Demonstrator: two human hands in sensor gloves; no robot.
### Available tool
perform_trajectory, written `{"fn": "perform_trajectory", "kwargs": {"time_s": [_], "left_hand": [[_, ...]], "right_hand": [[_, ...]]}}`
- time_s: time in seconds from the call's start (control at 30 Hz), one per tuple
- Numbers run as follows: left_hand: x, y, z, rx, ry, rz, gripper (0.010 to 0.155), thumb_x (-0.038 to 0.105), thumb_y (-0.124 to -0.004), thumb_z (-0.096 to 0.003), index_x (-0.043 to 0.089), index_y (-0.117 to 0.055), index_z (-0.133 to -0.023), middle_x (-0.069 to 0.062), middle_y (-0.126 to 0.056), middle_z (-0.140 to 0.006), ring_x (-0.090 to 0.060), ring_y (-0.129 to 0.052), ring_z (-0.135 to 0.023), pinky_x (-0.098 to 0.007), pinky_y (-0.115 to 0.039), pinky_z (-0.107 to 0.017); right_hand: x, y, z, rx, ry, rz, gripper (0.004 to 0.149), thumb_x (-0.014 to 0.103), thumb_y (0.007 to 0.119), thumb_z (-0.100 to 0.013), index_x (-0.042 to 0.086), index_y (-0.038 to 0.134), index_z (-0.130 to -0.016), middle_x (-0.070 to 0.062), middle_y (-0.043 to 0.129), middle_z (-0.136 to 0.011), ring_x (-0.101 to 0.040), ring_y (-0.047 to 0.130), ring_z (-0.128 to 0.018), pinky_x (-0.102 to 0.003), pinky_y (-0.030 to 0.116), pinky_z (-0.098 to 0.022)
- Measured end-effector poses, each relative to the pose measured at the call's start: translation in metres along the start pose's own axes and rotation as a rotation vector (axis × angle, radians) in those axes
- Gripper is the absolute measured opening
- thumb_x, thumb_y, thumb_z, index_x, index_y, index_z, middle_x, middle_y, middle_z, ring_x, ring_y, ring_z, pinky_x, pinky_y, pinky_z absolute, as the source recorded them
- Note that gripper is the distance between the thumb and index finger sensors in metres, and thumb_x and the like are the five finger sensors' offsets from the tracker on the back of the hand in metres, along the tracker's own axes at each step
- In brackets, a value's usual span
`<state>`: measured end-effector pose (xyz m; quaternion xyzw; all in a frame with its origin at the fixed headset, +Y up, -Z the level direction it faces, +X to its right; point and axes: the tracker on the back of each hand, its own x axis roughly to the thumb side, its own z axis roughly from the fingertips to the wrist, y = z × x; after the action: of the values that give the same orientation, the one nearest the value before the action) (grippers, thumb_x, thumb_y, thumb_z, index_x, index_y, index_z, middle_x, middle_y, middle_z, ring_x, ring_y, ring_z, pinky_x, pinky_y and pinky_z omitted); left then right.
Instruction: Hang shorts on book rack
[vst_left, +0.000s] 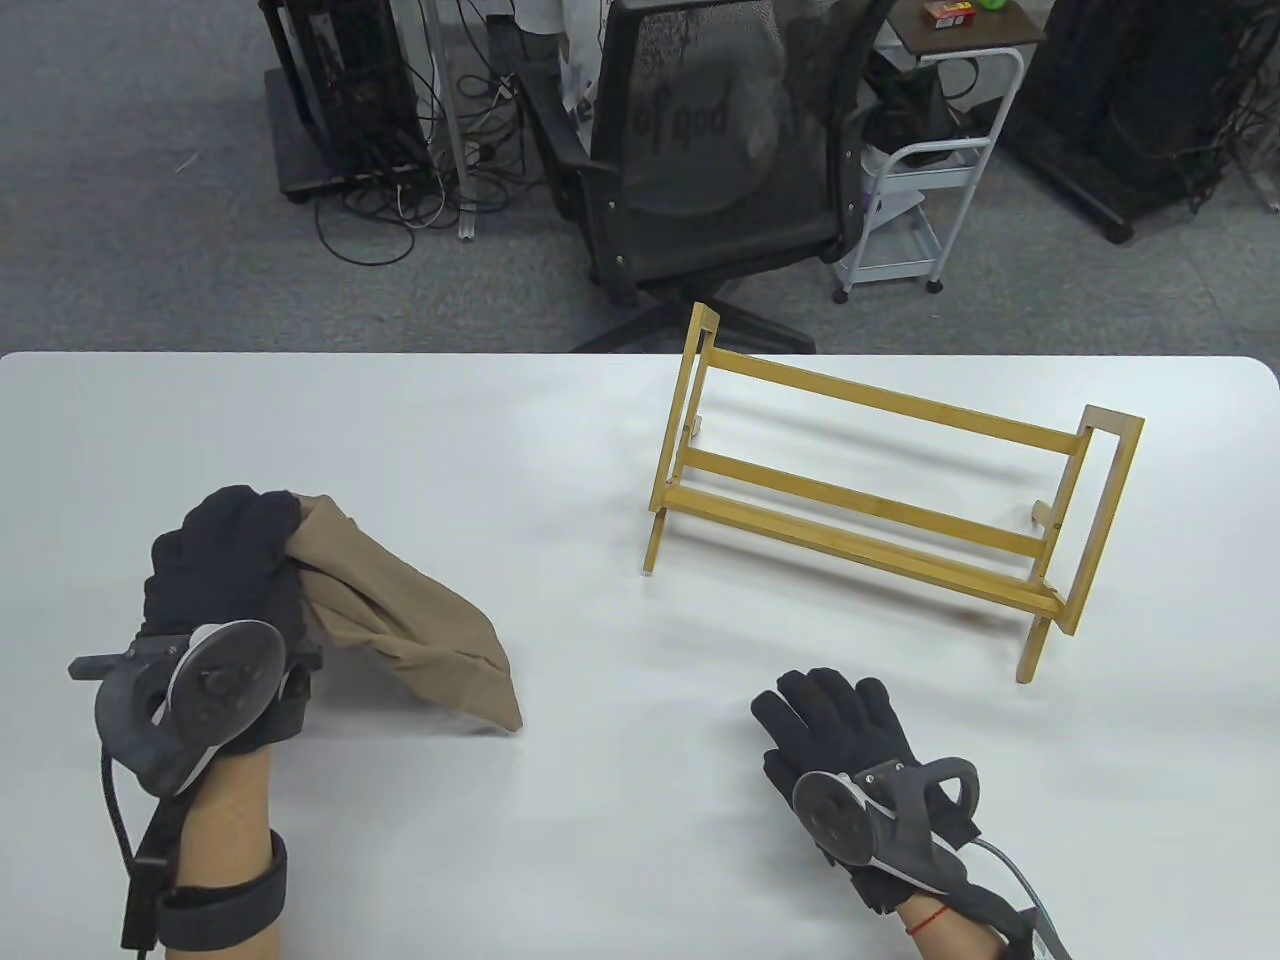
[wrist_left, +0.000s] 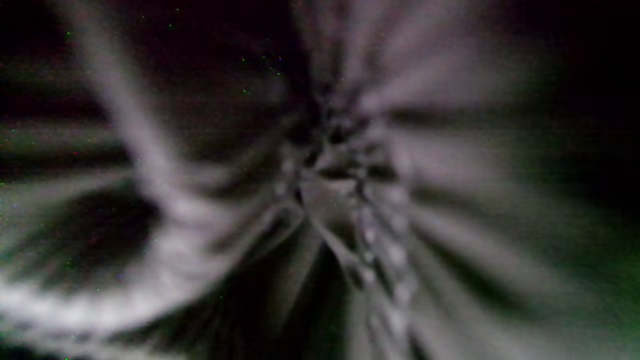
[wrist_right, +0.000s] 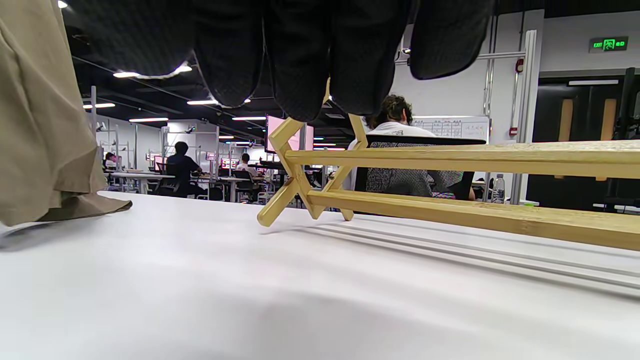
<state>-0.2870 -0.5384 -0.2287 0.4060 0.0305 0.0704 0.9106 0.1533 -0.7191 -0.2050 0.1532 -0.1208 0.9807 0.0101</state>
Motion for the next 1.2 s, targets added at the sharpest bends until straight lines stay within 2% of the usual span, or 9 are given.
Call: {"fn": "perform_trajectory", "kwargs": {"time_s": [0.3, 0.77, 1.2], "left_hand": [[0.027, 0.021, 0.006, 0.066, -0.076, 0.050, 0.035, 0.016, -0.095, -0.0388, 0.029, -0.094, -0.071, -0.001, -0.092, -0.080, -0.035, -0.100, -0.049, -0.035, -0.088, -0.023], [0.083, 0.020, 0.016, 0.040, -0.193, 0.153, 0.035, 0.016, -0.095, -0.0392, 0.030, -0.093, -0.071, -0.001, -0.092, -0.080, -0.034, -0.100, -0.050, -0.035, -0.087, -0.024], [0.116, 0.015, 0.021, 0.020, -0.241, 0.230, 0.035, 0.017, -0.095, -0.0393, 0.030, -0.093, -0.071, 0.000, -0.092, -0.081, -0.033, -0.100, -0.051, -0.035, -0.087, -0.024]], "right_hand": [[-0.007, -0.001, -0.001, -0.013, 0.028, -0.007, 0.055, 0.056, 0.065, -0.045, 0.042, 0.064, -0.097, 0.007, 0.067, -0.111, -0.024, 0.069, -0.106, -0.051, 0.057, -0.079], [-0.023, -0.008, 0.000, -0.064, 0.088, -0.012, 0.055, 0.056, 0.066, -0.044, 0.042, 0.065, -0.097, 0.006, 0.067, -0.111, -0.025, 0.070, -0.105, -0.051, 0.057, -0.079], [-0.028, -0.012, 0.000, -0.084, 0.102, -0.015, 0.055, 0.056, 0.066, -0.044, 0.042, 0.065, -0.097, 0.006, 0.068, -0.111, -0.025, 0.070, -0.105, -0.051, 0.057, -0.079]]}}
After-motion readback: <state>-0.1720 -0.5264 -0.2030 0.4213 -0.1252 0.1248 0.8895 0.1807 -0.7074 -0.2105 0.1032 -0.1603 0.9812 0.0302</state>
